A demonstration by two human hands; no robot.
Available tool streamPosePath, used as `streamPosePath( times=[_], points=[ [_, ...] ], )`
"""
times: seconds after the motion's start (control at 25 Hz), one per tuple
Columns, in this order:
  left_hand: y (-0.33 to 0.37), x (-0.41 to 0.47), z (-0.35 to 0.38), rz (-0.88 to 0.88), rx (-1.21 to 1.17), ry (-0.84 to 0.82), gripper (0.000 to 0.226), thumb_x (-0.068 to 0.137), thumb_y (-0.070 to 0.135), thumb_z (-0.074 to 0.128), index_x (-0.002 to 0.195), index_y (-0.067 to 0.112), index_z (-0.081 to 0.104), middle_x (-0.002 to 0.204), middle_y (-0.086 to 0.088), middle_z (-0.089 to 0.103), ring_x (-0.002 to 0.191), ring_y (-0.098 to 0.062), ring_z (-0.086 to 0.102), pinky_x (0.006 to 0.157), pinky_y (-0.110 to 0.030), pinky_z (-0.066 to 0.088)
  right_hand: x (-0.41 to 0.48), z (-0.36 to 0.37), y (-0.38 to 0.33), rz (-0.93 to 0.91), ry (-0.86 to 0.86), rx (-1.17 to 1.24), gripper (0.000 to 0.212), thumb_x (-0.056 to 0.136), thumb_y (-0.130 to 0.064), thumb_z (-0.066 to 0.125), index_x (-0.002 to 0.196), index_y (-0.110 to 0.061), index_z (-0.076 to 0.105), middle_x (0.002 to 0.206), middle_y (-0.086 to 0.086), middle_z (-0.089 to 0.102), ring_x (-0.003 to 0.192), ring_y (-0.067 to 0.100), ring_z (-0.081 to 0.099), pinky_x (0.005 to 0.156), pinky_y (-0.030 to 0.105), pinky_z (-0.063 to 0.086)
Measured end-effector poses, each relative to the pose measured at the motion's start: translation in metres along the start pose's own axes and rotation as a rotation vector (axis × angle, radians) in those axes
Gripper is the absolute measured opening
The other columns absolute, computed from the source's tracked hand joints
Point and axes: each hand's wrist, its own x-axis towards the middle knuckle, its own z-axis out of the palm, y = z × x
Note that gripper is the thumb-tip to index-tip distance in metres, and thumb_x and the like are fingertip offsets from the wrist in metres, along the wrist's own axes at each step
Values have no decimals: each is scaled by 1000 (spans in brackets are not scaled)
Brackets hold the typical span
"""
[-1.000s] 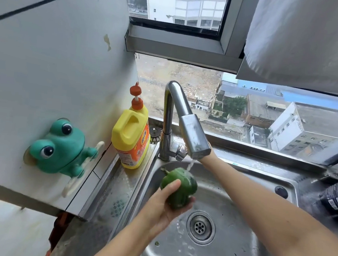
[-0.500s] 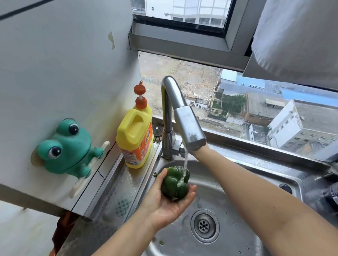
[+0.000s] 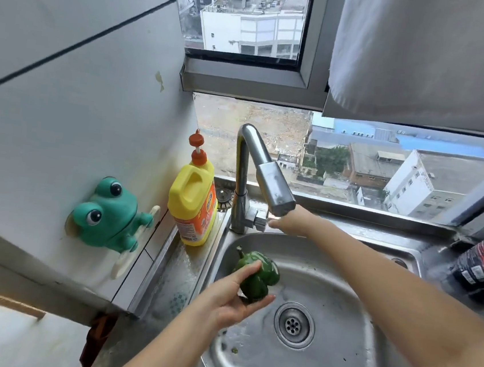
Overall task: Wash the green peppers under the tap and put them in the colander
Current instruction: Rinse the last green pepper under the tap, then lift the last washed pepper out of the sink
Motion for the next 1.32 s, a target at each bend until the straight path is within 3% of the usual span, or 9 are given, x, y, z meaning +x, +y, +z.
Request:
streamPosePath(
  times=[0.08,0.24,0.4,0.52,0.72,0.8,0.92,1.12,1.32],
  points=[
    [-7,-3,1,130,337,32,52,73,9,77,120,12,52,119,-19,54,108,-33,56,64,-36,60,-29,-4,1,-77,-159,-15,47,96,-36,48,132,-6,49,132,11,55,118,27,54,98,34,44],
    [-22,-7,6,436,863,140,39,71,14,80,97,18,51,101,-8,60,86,-18,62,74,-30,56,-93,-13,12,-121,-389,405,60,89,-59,45,140,-28,40,137,-1,50,121,21,53,95,37,49],
    [-36,-16,28,719,1010,185,66,62,26,86,113,18,45,103,1,61,91,-9,61,76,-26,55,-139,0,29,-106,-303,463,64,82,-54,62,132,-19,45,130,3,56,106,20,63,88,32,55],
    [-50,-24,52,910,984,130,74,59,32,88,115,23,41,106,7,59,95,-4,59,75,-18,52,-155,13,43,-73,-82,653,67,67,-54,76,121,-22,52,110,2,63,95,16,63,82,29,54],
    [-59,-31,73,971,1223,18,86,58,36,87,129,24,40,114,7,58,104,-11,58,90,-28,50,-180,8,66,7,222,791,68,58,-37,88,115,-21,56,105,0,64,95,14,60,72,22,48],
    [-58,-31,75,964,1472,22,76,65,29,84,129,27,44,119,4,51,109,-11,51,94,-24,43,-191,4,77,14,313,653,70,56,-31,88,117,-24,54,105,-1,61,95,15,58,72,21,47],
    [-52,-34,77,1043,1694,219,51,77,6,70,121,25,51,117,-5,47,95,-15,51,84,-24,46,-200,8,90,-18,435,261,79,55,-27,87,123,-28,46,114,1,55,105,18,51,88,28,44],
    [-60,-30,80,1028,1931,111,70,73,-3,58,133,28,41,126,-6,52,106,-22,55,84,-30,49,-216,20,104,-42,513,-36,79,65,-19,81,132,-28,40,129,3,47,120,23,45,110,41,33],
    [-68,-25,79,853,2065,71,84,73,8,68,144,30,31,150,0,37,127,-22,48,107,-32,36,-220,31,117,-27,476,-121,81,67,-21,80,135,-28,37,131,3,47,121,23,46,108,40,33]
  ],
)
